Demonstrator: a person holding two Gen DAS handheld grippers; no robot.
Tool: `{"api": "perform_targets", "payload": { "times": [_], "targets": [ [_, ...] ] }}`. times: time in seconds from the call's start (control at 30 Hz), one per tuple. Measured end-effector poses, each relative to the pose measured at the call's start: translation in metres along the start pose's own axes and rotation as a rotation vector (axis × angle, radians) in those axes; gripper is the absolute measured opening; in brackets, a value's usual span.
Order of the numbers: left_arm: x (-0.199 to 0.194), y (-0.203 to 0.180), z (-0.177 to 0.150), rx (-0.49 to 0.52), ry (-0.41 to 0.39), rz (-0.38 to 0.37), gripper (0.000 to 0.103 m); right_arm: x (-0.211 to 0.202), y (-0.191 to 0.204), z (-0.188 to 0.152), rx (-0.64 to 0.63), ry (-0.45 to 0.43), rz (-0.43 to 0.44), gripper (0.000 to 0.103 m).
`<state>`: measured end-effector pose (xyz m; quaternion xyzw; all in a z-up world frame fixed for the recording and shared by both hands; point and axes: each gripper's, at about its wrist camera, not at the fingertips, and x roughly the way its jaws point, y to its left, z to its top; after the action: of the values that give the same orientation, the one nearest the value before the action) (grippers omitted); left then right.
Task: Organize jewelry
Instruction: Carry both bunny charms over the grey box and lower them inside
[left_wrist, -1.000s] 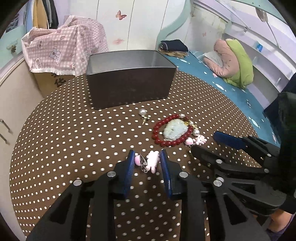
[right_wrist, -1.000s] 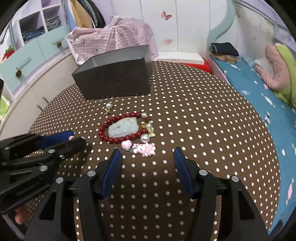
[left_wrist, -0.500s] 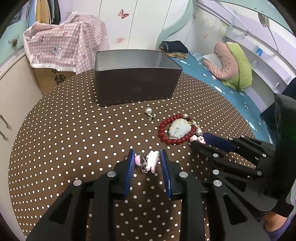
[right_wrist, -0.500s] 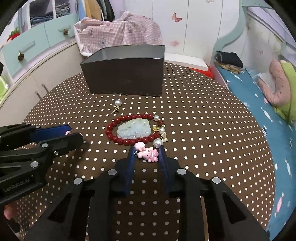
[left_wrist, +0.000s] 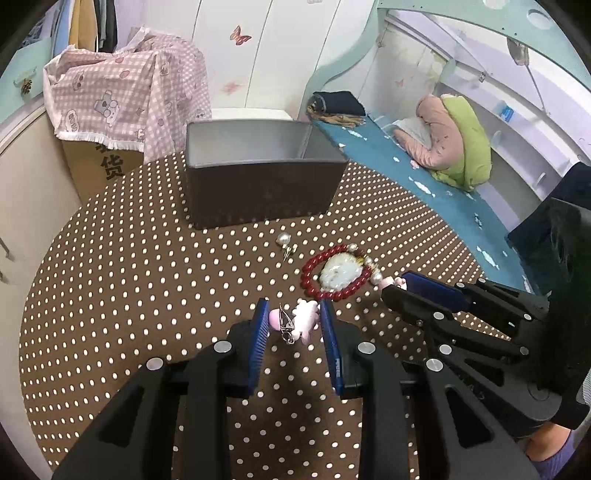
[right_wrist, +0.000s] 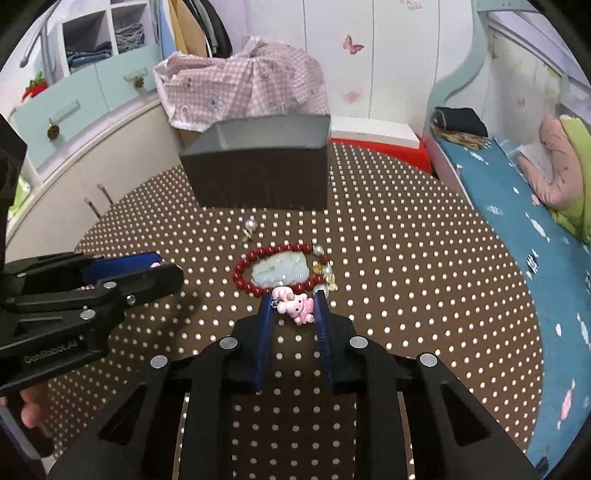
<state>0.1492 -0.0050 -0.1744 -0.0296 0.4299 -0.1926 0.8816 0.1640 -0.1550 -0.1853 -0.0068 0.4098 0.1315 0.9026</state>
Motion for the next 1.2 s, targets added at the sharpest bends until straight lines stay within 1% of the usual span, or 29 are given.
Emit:
{"api": "perform_targets", "payload": {
  "times": [0.13, 0.23, 0.47, 0.57, 0.67, 0.77, 1.0, 1.2],
  "targets": [
    [-0.007, -0.002, 0.014, 0.010, -0.025, -0.005, 0.026, -0.012, -0.003, 0.016, 0.003, -0.037, 0.015, 0.023],
    [-0.012, 0.000, 0.032, 0.016, -0.050, -0.015, 0.026, -0.019, -0.006, 0.034, 0.000, -0.069, 0.022, 0.023],
    [-0.023, 0.007, 0.092, 0.022, -0.120, -0.022, 0.026, -0.024, -0.007, 0.084, -0.005, -0.134, 0.051, 0.023],
    [-0.018, 0.013, 0.118, 0.015, -0.127, -0.009, 0.026, -0.018, -0.009, 0.107, 0.002, -0.147, 0.071, 0.023],
    [0.001, 0.023, 0.136, -0.012, -0.088, -0.016, 0.026, -0.005, -0.010, 0.123, 0.012, -0.138, 0.087, 0.023],
    [0.023, 0.034, 0.144, -0.036, -0.041, -0.001, 0.026, 0.013, -0.011, 0.133, 0.022, -0.113, 0.102, 0.023],
    [0.063, 0.050, 0.136, -0.066, 0.047, 0.019, 0.027, 0.052, -0.011, 0.139, 0.035, -0.050, 0.107, 0.023],
    [0.067, 0.055, 0.133, -0.078, 0.055, 0.021, 0.027, 0.069, -0.013, 0.138, 0.046, -0.025, 0.109, 0.023]
  ]
}}
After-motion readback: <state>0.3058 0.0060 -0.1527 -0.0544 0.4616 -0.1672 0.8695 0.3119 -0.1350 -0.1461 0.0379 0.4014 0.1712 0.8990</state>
